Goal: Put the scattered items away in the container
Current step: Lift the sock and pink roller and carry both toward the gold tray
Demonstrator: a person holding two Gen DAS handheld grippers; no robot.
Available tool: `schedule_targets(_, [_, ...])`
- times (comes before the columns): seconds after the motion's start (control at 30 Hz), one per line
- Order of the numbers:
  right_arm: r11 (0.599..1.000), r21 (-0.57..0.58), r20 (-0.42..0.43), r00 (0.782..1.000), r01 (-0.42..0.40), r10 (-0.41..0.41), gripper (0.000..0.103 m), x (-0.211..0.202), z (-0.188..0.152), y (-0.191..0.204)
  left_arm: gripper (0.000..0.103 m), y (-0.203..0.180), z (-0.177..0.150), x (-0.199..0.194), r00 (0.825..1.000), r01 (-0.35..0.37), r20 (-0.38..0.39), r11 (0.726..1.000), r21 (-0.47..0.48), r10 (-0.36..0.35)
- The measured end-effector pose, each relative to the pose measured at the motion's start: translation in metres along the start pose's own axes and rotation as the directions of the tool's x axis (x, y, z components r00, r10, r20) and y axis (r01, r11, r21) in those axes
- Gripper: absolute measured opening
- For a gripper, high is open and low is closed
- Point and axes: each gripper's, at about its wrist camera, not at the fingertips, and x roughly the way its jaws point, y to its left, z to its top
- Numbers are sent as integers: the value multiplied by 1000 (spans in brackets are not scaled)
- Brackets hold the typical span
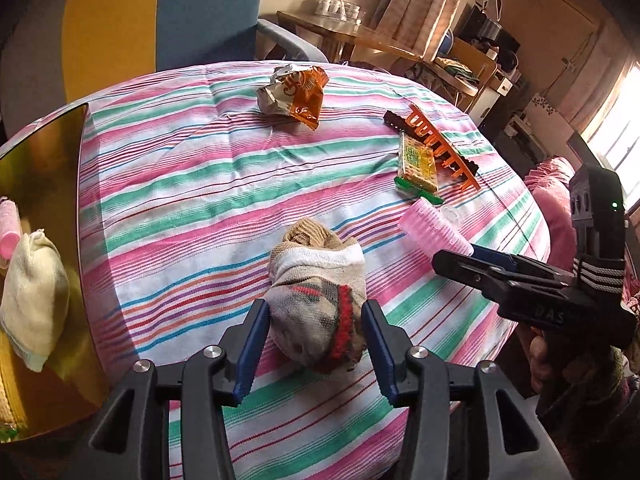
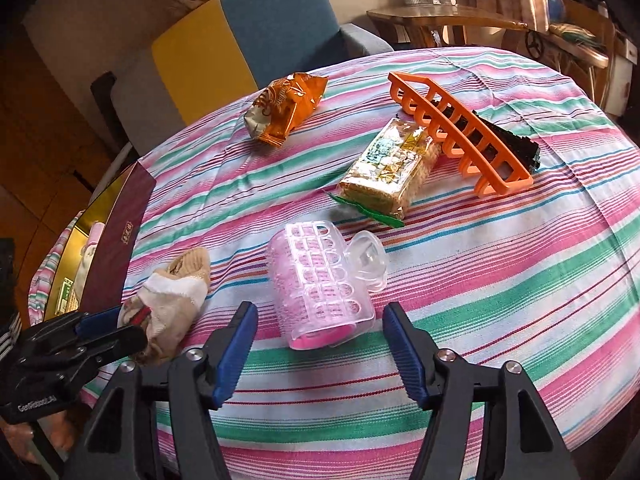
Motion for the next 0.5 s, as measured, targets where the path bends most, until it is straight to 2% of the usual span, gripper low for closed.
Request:
schedule_targets(0.3, [1000,13,39,999,-21,20,81,-15,-15,-5,56,-3,22,19,999,-36,-15,998,50,37])
schedule_targets(0.37, [1000,11,51,998,-21,21,83,-16,-14,-6,56,-5,25,25,998,-53,-28,996,71,56])
schedule_targets(0.5, [1000,9,45,999,-3,3,85,-12,-14,-5,56,-2,22,34,998,-45,-44,997,67,48])
